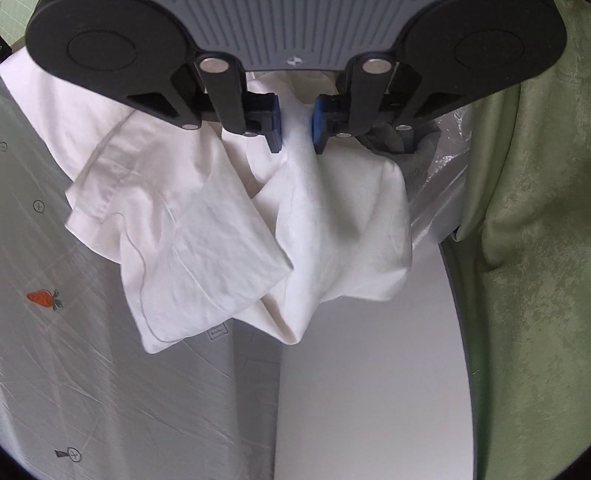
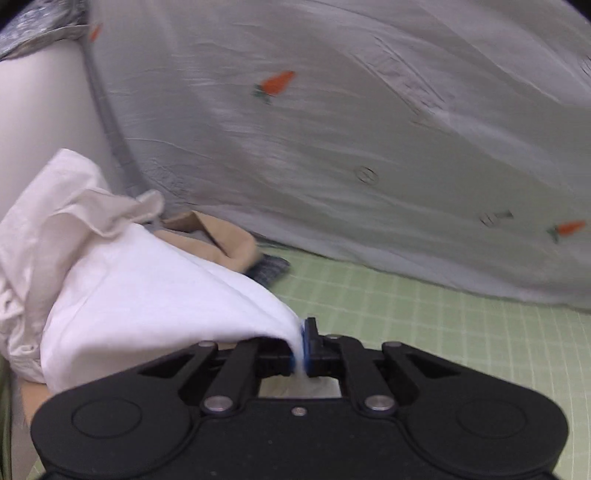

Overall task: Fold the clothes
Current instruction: 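Grasp the white trousers on the heap with both grippers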

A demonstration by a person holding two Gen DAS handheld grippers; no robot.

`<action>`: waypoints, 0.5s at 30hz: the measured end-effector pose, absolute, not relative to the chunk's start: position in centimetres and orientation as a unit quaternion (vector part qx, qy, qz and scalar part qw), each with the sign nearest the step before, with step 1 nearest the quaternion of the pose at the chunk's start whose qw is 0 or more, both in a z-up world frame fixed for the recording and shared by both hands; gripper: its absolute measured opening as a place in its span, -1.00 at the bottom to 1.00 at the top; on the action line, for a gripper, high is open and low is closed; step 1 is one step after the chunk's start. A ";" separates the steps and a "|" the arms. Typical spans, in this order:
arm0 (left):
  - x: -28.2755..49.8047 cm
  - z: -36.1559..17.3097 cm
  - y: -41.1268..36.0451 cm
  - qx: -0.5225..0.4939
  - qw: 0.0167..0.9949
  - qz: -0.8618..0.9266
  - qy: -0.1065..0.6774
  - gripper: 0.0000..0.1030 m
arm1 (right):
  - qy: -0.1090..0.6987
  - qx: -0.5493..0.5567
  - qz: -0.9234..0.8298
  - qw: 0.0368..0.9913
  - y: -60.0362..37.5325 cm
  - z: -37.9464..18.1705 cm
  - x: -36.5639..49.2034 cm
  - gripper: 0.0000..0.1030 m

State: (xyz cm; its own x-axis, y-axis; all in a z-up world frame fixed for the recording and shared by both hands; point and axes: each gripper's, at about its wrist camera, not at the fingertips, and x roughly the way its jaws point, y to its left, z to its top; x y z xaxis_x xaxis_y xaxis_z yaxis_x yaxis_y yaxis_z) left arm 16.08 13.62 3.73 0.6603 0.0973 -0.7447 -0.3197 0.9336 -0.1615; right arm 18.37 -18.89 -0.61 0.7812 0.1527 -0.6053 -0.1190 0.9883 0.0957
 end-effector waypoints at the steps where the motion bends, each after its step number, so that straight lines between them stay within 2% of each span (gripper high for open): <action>1: 15.8 3.7 13.2 -0.139 0.900 0.112 0.397 -0.64 | 0.329 0.031 0.062 0.942 -19.6 -1.0 18.1 -0.90; 4: 15.1 3.3 12.6 -0.145 0.903 0.106 0.391 -0.44 | 0.349 0.048 0.033 0.935 -21.7 -2.2 17.2 -0.80; 5: 15.0 3.2 12.5 -0.148 0.903 0.105 0.389 -0.36 | 0.355 0.053 0.023 0.933 -22.3 -2.5 17.0 -0.65; 7: 14.9 3.4 12.8 -0.151 0.904 0.110 0.383 0.03 | 0.368 0.064 0.004 0.928 -23.7 -3.3 16.4 -0.30; 8: 14.8 3.5 12.9 -0.149 0.906 0.113 0.380 0.09 | 0.374 0.069 -0.006 0.925 -24.4 -3.7 16.1 -0.09; 10: 15.2 3.7 13.0 -0.138 0.908 0.111 0.379 0.28 | 0.387 0.080 -0.025 0.918 -25.8 -4.5 15.5 0.05; 12: 15.6 3.7 13.1 -0.129 0.911 0.103 0.378 0.37 | 0.392 0.087 -0.038 0.915 -26.8 -5.0 15.2 0.28; 15: 16.4 3.3 13.1 -0.133 0.913 0.077 0.377 0.38 | 0.385 0.090 -0.041 0.918 -27.2 -5.0 15.3 0.35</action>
